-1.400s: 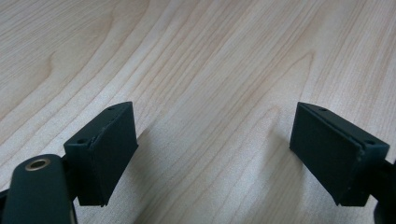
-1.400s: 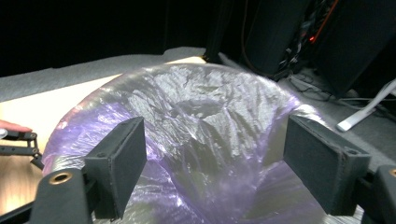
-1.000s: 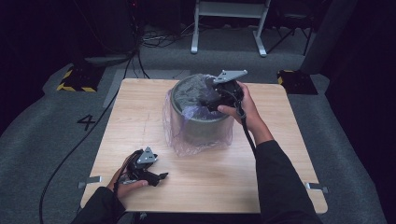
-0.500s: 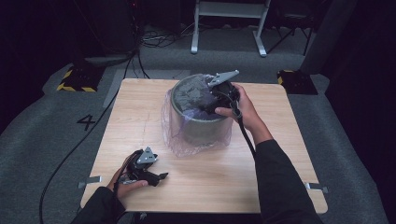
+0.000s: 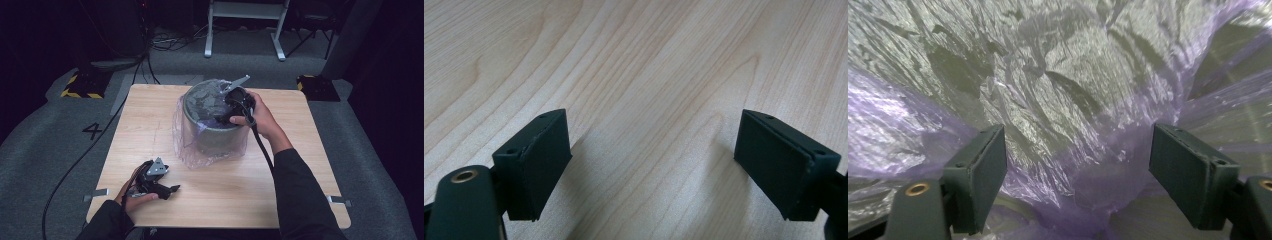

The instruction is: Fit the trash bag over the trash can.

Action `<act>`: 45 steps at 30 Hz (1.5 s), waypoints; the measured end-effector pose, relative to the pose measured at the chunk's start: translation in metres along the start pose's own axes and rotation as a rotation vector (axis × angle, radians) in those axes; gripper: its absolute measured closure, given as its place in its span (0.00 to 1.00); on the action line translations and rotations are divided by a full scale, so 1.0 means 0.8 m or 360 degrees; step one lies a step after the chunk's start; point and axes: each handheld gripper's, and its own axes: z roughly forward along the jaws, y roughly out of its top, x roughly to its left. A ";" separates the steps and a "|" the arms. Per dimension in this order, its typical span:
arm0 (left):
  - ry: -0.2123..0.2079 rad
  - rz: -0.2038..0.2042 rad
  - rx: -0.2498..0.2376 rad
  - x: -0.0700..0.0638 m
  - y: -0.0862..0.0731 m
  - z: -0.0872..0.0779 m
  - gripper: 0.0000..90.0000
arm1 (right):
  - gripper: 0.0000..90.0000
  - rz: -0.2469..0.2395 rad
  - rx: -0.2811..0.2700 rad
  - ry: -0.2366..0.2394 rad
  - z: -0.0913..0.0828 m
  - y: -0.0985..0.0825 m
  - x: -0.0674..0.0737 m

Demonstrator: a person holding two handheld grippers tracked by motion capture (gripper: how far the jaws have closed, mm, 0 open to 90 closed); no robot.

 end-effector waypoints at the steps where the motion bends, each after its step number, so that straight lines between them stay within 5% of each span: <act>1: -0.0001 -0.0002 0.0000 0.000 0.000 0.000 0.16 | 0.26 -0.0002 0.0012 0.0001 0.001 0.000 0.000; 9: 0.0000 0.0000 0.0000 0.000 0.000 0.000 0.16 | 0.26 0.0041 0.0120 0.0069 0.006 0.002 -0.004; 30: 0.0000 0.0002 0.0002 0.000 -0.001 -0.001 0.16 | 0.31 0.0056 0.0295 -0.0026 0.013 0.009 -0.002; 45: 0.0000 0.0001 -0.0001 -0.001 -0.001 -0.001 0.16 | 0.27 0.0119 0.0186 -0.0062 0.005 0.006 -0.005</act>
